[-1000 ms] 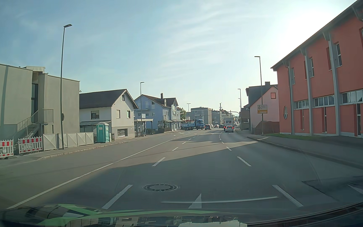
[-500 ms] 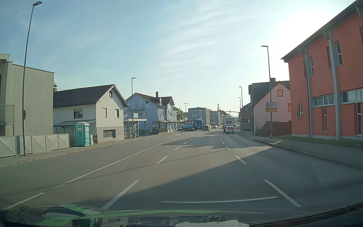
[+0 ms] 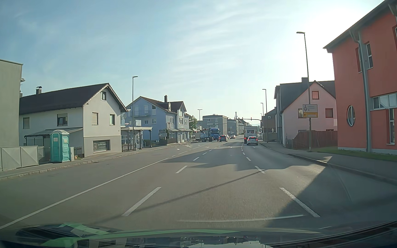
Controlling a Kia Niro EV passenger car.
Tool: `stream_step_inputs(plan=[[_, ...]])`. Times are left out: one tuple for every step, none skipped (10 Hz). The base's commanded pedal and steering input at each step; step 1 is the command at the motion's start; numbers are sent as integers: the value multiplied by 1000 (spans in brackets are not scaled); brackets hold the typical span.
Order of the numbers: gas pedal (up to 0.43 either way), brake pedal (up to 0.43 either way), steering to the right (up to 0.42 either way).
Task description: Follow the waypoints while adhering to traffic rules and regulations
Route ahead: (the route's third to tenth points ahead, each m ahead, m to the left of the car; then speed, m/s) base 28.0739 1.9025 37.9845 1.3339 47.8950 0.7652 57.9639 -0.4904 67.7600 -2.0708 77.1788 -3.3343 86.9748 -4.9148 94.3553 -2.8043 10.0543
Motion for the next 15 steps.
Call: stream_step_inputs(plan=[[0, 12, 7], [0, 37, 7], [0, 49, 7], [0, 61, 7], [0, 73, 7], [0, 85, 7], [0, 91, 8], [0, 91, 7], [0, 104, 7], [0, 110, 7], [0, 122, 7], [0, 128, 7], [0, 128, 8], [0, 128, 8], [0, 128, 10]])
